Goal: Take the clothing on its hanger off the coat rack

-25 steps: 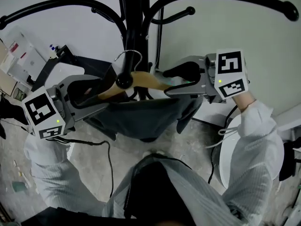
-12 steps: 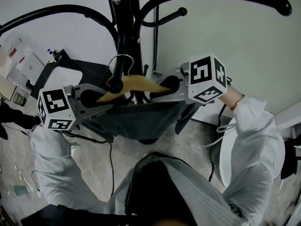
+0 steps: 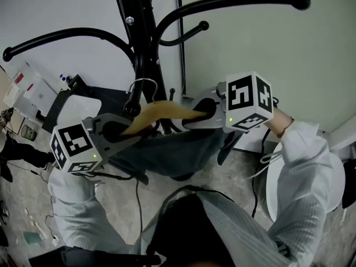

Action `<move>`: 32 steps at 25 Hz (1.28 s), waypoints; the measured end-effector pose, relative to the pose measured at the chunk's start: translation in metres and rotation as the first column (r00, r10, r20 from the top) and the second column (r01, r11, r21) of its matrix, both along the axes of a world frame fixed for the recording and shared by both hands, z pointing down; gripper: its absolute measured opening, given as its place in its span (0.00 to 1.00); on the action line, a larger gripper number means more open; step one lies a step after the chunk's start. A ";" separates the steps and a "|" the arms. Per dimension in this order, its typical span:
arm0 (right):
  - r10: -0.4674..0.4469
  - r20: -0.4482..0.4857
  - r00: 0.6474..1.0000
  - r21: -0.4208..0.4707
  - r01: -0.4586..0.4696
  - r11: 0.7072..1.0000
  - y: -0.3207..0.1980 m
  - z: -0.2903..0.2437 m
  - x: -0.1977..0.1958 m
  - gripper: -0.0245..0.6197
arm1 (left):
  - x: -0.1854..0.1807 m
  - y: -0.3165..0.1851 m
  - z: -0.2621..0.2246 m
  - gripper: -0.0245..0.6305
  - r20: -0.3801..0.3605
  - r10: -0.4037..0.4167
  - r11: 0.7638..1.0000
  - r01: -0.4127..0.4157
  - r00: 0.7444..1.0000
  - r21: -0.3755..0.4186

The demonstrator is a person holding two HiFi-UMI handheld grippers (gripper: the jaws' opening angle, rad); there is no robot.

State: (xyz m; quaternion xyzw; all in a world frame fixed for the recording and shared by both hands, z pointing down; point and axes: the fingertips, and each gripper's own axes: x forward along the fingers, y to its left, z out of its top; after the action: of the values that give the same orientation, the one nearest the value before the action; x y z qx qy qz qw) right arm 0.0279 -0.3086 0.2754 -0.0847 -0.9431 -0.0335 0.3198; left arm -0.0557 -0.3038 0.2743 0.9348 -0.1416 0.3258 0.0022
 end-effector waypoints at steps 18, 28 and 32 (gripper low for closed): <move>0.230 0.023 0.973 0.099 -0.231 0.968 0.045 -0.028 0.106 0.05 | 0.110 0.028 -0.030 0.11 -0.115 0.191 0.980 -0.184 0.975 0.071; 0.408 0.057 0.911 0.026 -0.410 0.912 0.068 0.053 0.172 0.05 | 0.177 0.039 0.050 0.11 -0.080 0.326 0.942 -0.331 0.942 -0.060; 0.445 0.059 0.894 -0.010 -0.445 0.896 0.067 0.070 0.180 0.05 | 0.186 0.035 0.066 0.11 -0.074 0.355 0.927 -0.361 0.932 -0.101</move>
State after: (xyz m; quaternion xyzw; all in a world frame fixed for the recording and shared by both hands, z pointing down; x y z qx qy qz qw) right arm 0.2080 -0.2420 0.3456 0.1347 -0.9466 0.0360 0.2908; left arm 0.1304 -0.2689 0.3399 0.9518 0.0501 0.3028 -0.0004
